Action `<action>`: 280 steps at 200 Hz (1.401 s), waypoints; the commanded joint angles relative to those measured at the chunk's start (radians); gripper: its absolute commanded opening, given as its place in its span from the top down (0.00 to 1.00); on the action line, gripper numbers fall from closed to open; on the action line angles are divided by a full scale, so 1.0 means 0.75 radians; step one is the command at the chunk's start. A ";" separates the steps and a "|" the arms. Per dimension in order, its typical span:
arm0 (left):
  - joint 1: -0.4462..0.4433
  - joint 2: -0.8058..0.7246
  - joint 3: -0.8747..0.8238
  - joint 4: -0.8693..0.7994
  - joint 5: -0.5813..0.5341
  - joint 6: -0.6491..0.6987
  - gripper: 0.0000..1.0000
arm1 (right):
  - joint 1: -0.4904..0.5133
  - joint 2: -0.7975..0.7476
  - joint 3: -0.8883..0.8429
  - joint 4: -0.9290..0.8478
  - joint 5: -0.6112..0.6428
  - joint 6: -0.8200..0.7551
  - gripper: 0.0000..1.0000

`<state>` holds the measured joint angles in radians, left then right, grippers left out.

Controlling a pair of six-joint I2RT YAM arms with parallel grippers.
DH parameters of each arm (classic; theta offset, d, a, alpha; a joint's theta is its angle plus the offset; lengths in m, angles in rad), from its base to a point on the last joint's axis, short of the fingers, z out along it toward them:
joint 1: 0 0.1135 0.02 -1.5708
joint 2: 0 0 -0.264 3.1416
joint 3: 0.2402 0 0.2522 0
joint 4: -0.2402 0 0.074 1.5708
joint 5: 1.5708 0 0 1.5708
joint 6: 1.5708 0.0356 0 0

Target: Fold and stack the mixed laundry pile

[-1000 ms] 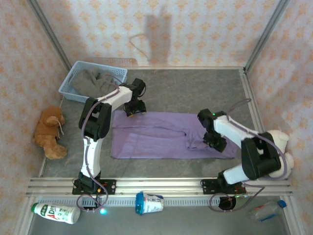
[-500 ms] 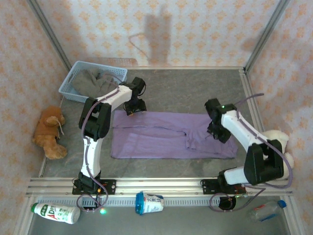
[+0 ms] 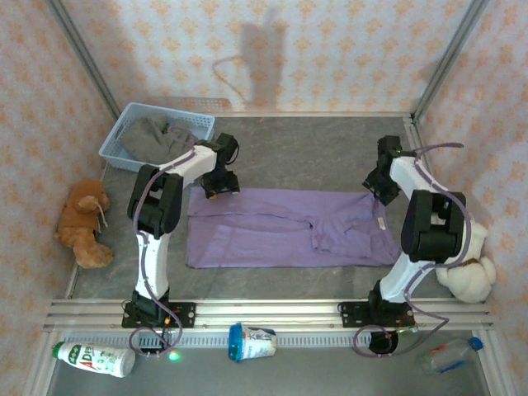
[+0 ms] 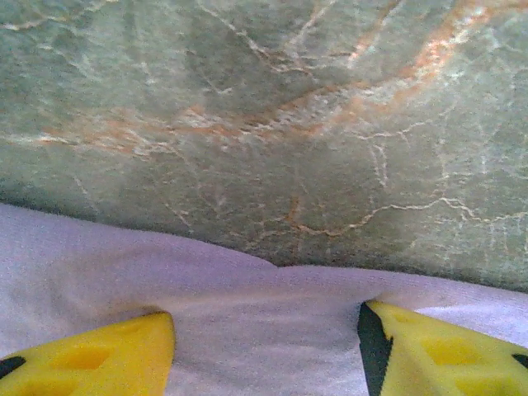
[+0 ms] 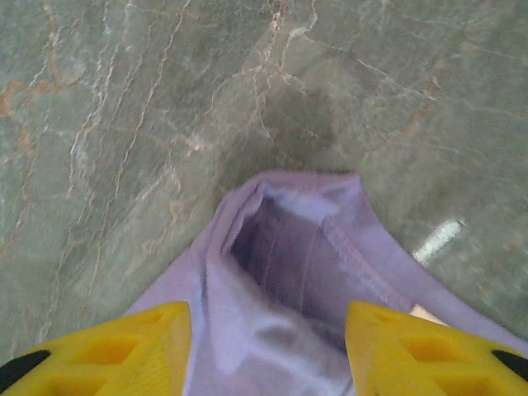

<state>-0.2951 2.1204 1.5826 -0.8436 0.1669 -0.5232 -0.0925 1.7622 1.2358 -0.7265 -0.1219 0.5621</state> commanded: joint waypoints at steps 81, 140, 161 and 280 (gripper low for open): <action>0.021 0.054 -0.044 -0.026 -0.118 -0.051 0.38 | -0.053 0.197 0.212 -0.051 0.124 -0.034 1.00; 0.021 0.062 -0.034 -0.033 -0.118 -0.080 0.38 | -0.109 0.176 0.087 -0.047 0.118 0.017 0.93; 0.021 0.064 0.008 -0.060 -0.104 -0.078 0.38 | -0.109 0.163 0.077 -0.049 0.101 0.014 0.74; -0.178 0.024 -0.003 0.021 0.178 -0.118 0.36 | 0.215 -0.087 -0.221 0.111 -0.166 0.154 0.58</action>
<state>-0.4225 2.0907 1.5978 -0.8658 0.2562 -0.5659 0.0742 1.6386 1.1126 -0.7265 -0.1867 0.5964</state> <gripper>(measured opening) 0.645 0.421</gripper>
